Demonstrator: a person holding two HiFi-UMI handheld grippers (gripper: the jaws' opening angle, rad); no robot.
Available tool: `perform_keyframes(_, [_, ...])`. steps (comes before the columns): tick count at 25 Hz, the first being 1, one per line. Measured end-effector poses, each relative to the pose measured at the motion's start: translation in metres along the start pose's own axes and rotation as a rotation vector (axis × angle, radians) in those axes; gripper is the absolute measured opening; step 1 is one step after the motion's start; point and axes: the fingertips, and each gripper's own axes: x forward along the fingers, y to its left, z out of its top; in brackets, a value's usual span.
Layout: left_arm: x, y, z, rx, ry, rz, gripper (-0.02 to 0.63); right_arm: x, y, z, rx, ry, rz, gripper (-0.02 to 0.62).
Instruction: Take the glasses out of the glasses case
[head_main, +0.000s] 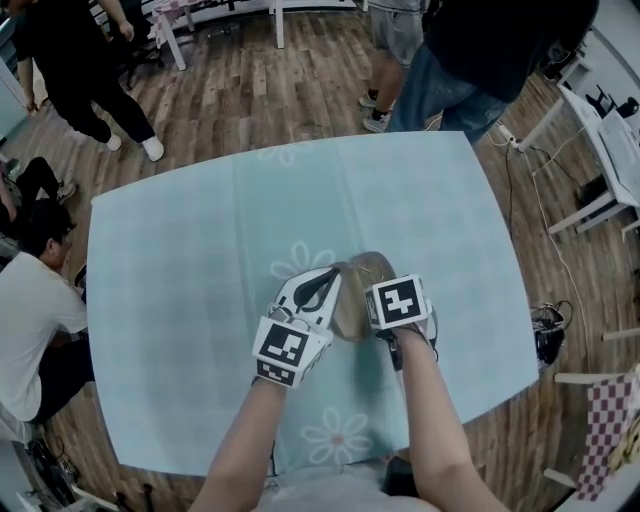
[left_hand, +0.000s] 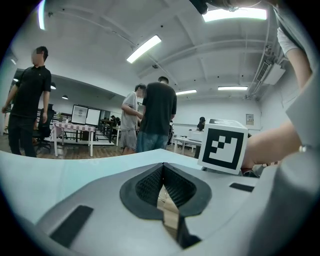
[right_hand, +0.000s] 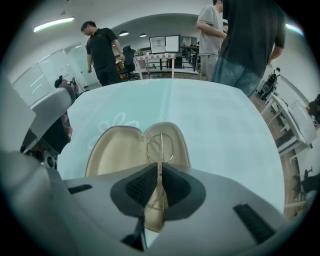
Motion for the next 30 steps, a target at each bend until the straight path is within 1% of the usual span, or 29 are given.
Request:
perform_keyframes(1, [0.000,0.001,0.000,-0.002,0.001,0.003,0.008,0.000,-0.001,0.001,-0.001,0.002,-0.009,0.034])
perform_keyframes(3, [0.000,0.002,-0.001,-0.005,0.001,0.007,0.008,0.000,-0.003,0.000,0.000,-0.001,-0.022,0.009])
perform_keyframes(4, [0.000,0.002,-0.001,-0.006,0.000,0.007,0.008,0.000,-0.003,0.000,0.006,-0.005,-0.019,0.008])
perform_keyframes(12, [-0.003,0.003,0.001,0.000,-0.008,0.014,0.008,-0.003,0.002,0.000,0.079,-0.052,0.042,0.005])
perform_keyframes(16, [-0.007,0.001,0.002,0.002,-0.007,0.022,0.008,-0.012,0.001,0.002,0.089,-0.105,0.062,0.005])
perform_keyframes(18, [-0.007,0.002,0.003,0.001,-0.005,0.025,0.008,-0.015,0.000,0.004,0.032,-0.131,0.035,0.005])
perform_keyframes(20, [-0.006,0.002,0.002,-0.003,-0.006,0.027,0.008,-0.015,-0.001,0.006,-0.054,-0.144,-0.007,0.007])
perform_keyframes(21, [-0.005,0.001,0.002,-0.004,-0.006,0.026,0.008,-0.015,0.001,0.006,-0.093,-0.144,-0.014,0.008])
perform_keyframes(22, [-0.005,0.001,0.002,-0.004,-0.006,0.023,0.008,-0.013,0.004,0.006,-0.121,-0.141,-0.009,0.055])
perform_keyframes(23, [-0.004,0.000,0.002,-0.003,-0.006,0.021,0.008,-0.010,0.008,0.006,-0.139,-0.137,0.001,0.127])
perform_keyframes(24, [-0.003,0.000,0.002,-0.002,-0.006,0.021,0.008,-0.008,0.010,0.005,-0.155,-0.133,0.006,0.140])
perform_keyframes(26, [-0.003,0.000,0.000,-0.002,-0.003,0.020,0.008,-0.005,0.012,0.005,-0.203,-0.123,-0.017,0.141])
perform_keyframes(28, [-0.004,0.001,-0.002,-0.006,0.000,0.020,0.008,-0.001,0.010,0.006,-0.241,-0.115,-0.059,0.127])
perform_keyframes(30, [-0.005,0.005,-0.002,-0.010,0.001,0.025,0.008,0.003,0.009,0.005,-0.258,-0.113,-0.095,0.072])
